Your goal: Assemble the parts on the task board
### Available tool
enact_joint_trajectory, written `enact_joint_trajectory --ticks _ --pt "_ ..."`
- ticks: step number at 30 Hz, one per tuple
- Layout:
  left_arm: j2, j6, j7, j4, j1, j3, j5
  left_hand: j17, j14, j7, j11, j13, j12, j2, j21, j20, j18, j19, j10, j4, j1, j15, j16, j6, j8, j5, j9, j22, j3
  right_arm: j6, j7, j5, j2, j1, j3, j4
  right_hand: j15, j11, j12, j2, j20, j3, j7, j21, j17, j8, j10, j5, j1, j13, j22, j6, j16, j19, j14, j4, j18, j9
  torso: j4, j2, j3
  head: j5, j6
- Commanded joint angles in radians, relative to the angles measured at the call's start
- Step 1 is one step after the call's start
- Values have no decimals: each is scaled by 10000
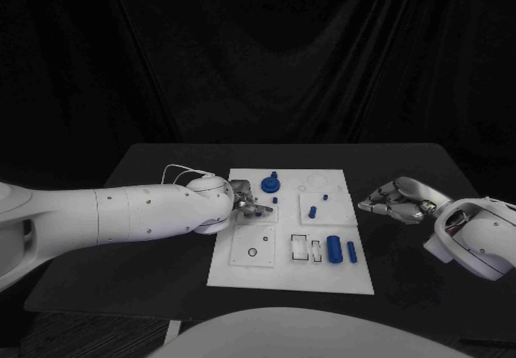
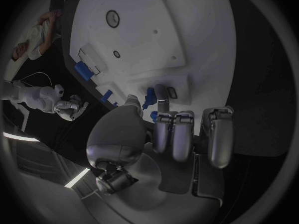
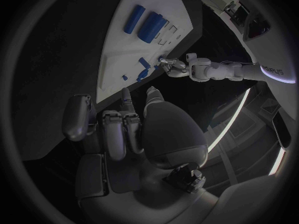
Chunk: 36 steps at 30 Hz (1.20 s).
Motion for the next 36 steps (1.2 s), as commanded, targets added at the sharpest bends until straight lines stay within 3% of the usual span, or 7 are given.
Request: enact_joint_trajectory --ticks 1,13,17,21,23,31,36 --pt "17 -212 326 5 -55 -29 56 2635 1042 9 -56 2615 36 -71 -41 -71 65 427 1061 5 -249 -93 26 -85 63 -37 108 1903 -214 -61 -119 -11 -27 -27 6 22 41 26 35 2 -3 -37 -21 -48 2635 55 1044 56 89 2633 1526 -47 30 -56 1075 -2 200 -16 4 1 -2 -6 2" --pt "-267 -664 496 277 -36 -24 56 2635 1042 -9 -69 2615 36 -315 7 -79 51 465 1061 14 -573 -103 26 -81 128 -34 280 1951 -353 -84 -114 -11 -49 -27 6 13 41 27 35 2 -3 -41 -20 -52 2635 55 1044 55 88 2633 1525 -49 30 -57 1075 2 201 -16 1 -5 -2 -49 2" --pt "-399 -736 459 452 126 -20 56 2635 1042 -24 -80 2615 36 -326 17 -84 48 475 1061 15 -620 -111 26 -35 160 -34 319 1961 -325 -81 -116 -11 -43 -27 6 0 42 27 35 3 -3 -48 -20 -52 2635 55 1044 52 85 2633 1526 -49 30 -56 1075 7 201 -17 4 -3 -1 -73 2" --pt "-429 -346 182 544 519 -17 56 2635 1042 -53 -107 2615 36 -59 30 -103 44 490 1061 -23 -554 -135 26 11 197 -34 410 1976 -213 -74 -123 -11 -52 -27 6 1 42 27 35 3 -3 -48 -20 -52 2635 55 1044 52 85 2633 1526 -49 30 -56 1075 7 201 -17 1 -6 0 -80 2" --pt "-398 105 -52 524 748 -16 68 2635 1042 -40 -98 2615 36 235 31 -98 42 501 1061 -86 47 -130 26 -77 147 90 477 1985 -23 -68 -122 -11 -52 -27 6 -1 42 27 35 3 -3 -48 -20 -52 2635 55 1044 52 85 2633 1526 -49 30 -56 1075 7 201 -17 -1 -5 0 -74 2" --pt "79 2415 -496 -23 1897 -13 1307 2635 1042 77 0 2615 36 509 7 -26 43 513 1061 -77 1141 -43 26 -272 -429 424 328 1999 -41 -69 -107 -11 -32 -27 6 -8 42 27 35 3 -3 -48 -20 -52 2635 55 1044 52 85 2633 1526 -49 30 -56 1075 7 201 -17 1 -3 2 -125 2" --pt "572 3660 -511 -675 2242 -12 2265 2635 1042 155 69 2615 36 644 -9 32 44 515 1061 -98 1790 16 26 -146 -1047 647 -169 2016 -93 -73 -99 -11 -23 -27 6 -1 42 28 35 4 -3 -58 -20 -54 2635 56 1044 50 79 2633 1525 -49 30 -56 1075 15 200 -17 -6 1 -2 -124 2"
